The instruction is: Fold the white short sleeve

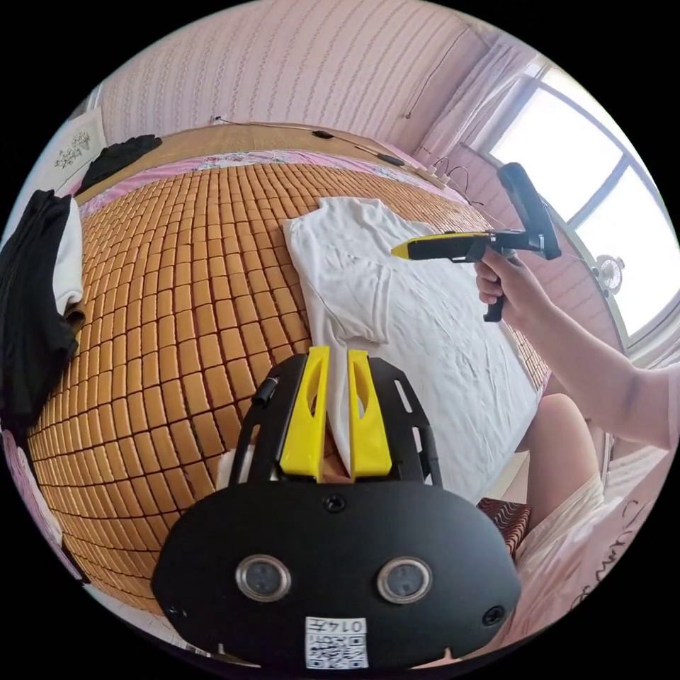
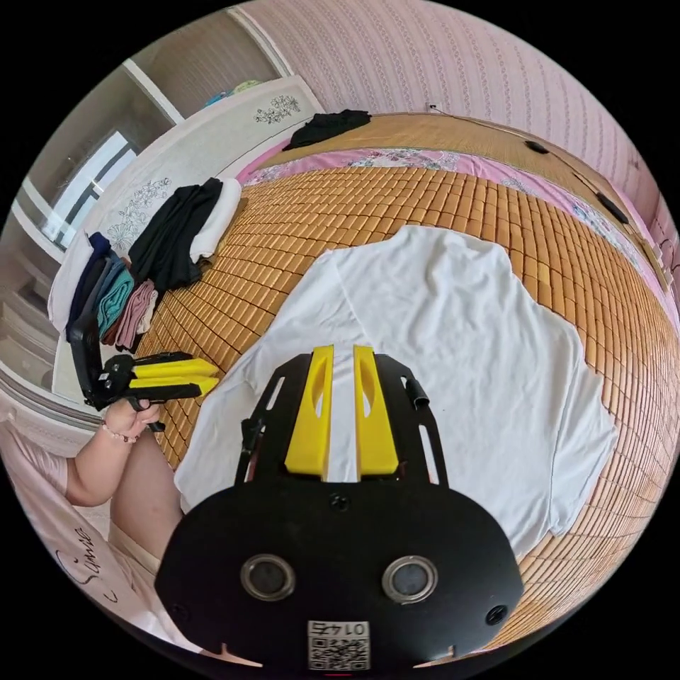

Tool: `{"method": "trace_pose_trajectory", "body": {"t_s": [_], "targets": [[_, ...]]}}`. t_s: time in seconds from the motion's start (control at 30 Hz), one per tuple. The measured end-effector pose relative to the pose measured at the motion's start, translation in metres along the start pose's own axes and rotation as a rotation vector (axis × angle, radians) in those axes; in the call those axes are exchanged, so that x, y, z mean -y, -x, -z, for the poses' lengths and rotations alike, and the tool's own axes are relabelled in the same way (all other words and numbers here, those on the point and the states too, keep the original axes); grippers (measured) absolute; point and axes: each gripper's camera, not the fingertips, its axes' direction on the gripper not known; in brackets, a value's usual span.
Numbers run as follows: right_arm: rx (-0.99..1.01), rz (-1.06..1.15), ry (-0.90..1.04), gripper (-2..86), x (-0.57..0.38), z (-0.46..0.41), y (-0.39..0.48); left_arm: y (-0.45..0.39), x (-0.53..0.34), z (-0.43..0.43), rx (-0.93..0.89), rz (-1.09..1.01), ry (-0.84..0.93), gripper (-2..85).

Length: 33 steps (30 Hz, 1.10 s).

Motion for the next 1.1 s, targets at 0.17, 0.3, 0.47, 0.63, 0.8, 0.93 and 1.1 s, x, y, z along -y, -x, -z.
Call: {"method": "trace_pose_trajectory", "body": {"t_s": [0.17, 0.3, 0.47, 0.63, 0.8, 0.93, 1.1], "targets": [[-0.044, 0.142, 0.039, 6.2, 0.05, -0.026, 0.023, -0.021, 0.018, -0.038, 0.039, -0.058, 0.034, 5.9], [-0.13, 0.143, 0.074, 5.8, 0.085, -0.056, 0.022, -0.028, 0.027, -0.072, 0.104, -0.094, 0.108, 4.1], [-0.118, 0.15, 0.12, 0.5, 0.097, -0.068, 0.016, -0.026, 0.02, -0.076, 0.117, -0.09, 0.055, 1.2], [-0.15, 0.194, 0.13, -0.5, 0.081, -0.066, 0.005, -0.011, 0.012, -0.096, 0.045, -0.026, 0.068, 4.9], [-0.073, 0.104, -0.067, 0.2, 0.013, 0.017, -0.035, -0.013, 0.004, -0.089, 0.003, -0.051, 0.08, 7.4], [-0.22, -0.083, -0.091, 1.7, -0.099, 0.083, -0.103, -0.035, 0.008, -0.077, -0.039, -0.163, 0.054, 5.2], [-0.371, -0.362, -0.039, 3.4, -0.219, 0.135, -0.187, -0.094, 0.048, -0.121, -0.029, -0.339, 0.103, 0.5]]}}
